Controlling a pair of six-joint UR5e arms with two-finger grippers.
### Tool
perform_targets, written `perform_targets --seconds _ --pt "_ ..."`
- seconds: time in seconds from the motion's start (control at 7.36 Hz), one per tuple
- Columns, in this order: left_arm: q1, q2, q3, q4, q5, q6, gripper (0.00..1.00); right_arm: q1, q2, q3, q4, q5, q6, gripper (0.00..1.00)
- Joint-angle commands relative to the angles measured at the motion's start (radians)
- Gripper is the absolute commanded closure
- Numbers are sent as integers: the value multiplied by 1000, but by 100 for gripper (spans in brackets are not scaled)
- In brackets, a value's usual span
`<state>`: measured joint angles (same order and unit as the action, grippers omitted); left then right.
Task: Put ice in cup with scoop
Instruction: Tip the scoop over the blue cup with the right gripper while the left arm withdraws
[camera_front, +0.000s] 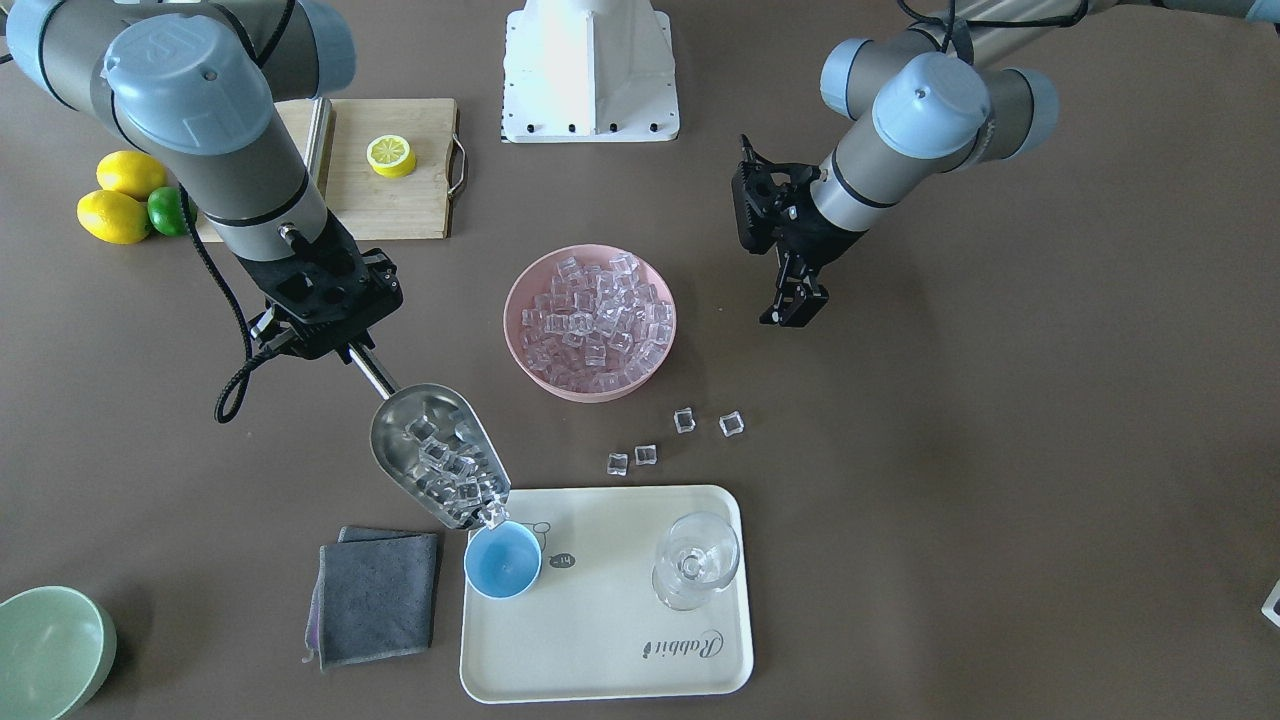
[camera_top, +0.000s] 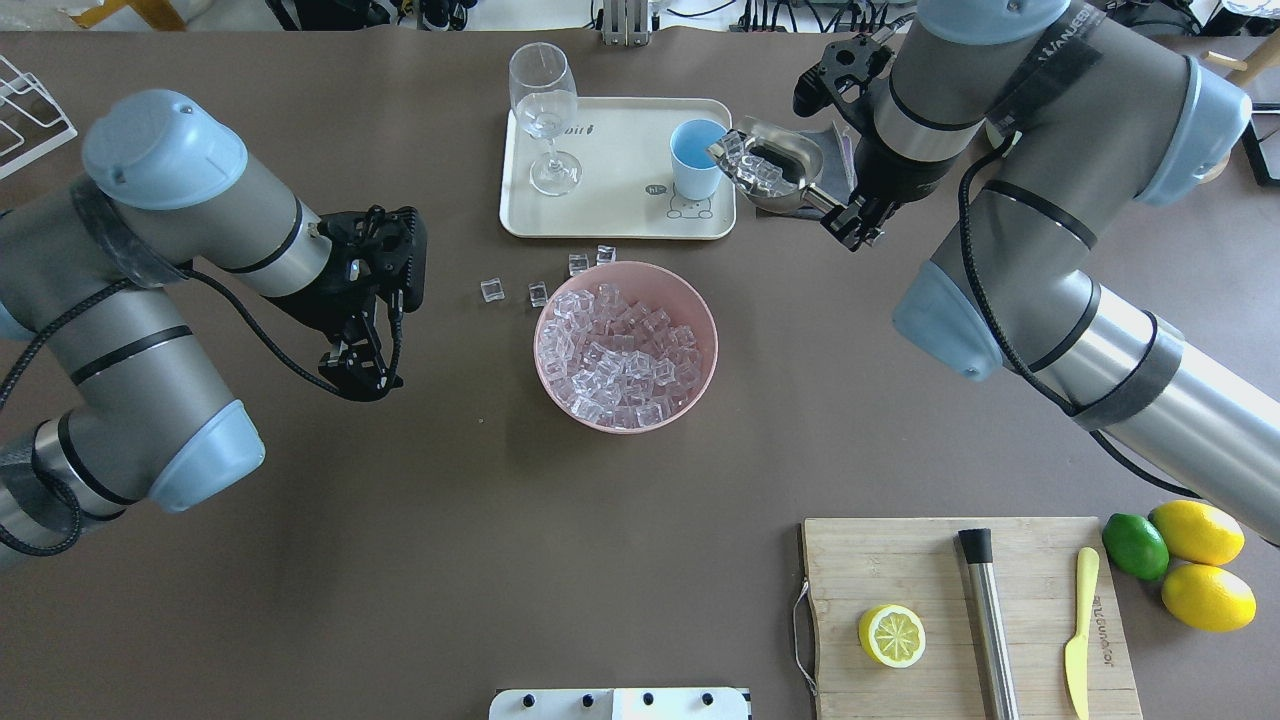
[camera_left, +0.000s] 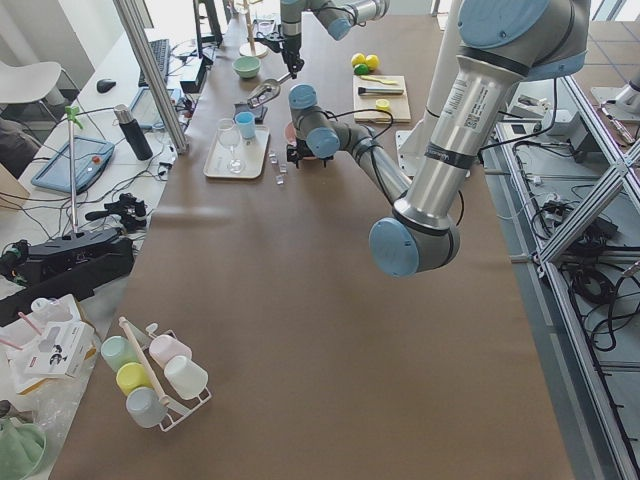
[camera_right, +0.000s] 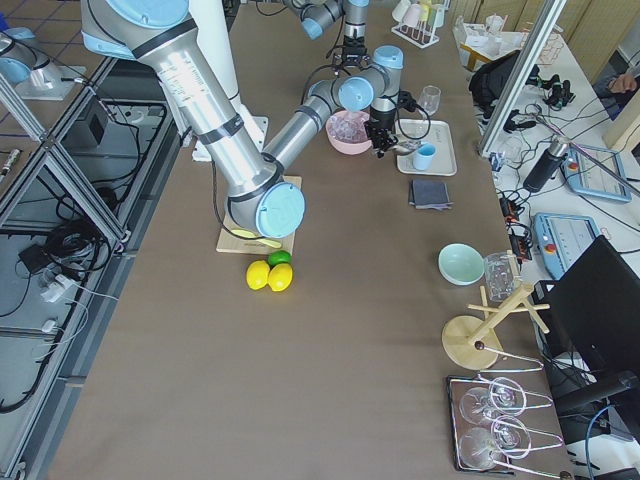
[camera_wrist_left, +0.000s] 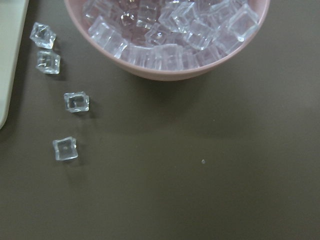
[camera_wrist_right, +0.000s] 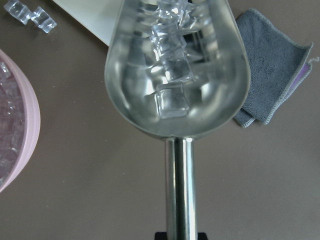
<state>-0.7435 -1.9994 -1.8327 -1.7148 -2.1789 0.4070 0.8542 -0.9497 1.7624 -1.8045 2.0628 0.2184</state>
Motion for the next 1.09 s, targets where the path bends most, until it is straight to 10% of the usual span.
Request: perform_targets --seconds 0.0,0.95 --pt "-116 52 -30 49 -2 10 1 60 48 -96 -21 55 -10 100" --pt "-543 290 -13 129 -251 -243 1 57 187 -176 -202 73 -134 100"
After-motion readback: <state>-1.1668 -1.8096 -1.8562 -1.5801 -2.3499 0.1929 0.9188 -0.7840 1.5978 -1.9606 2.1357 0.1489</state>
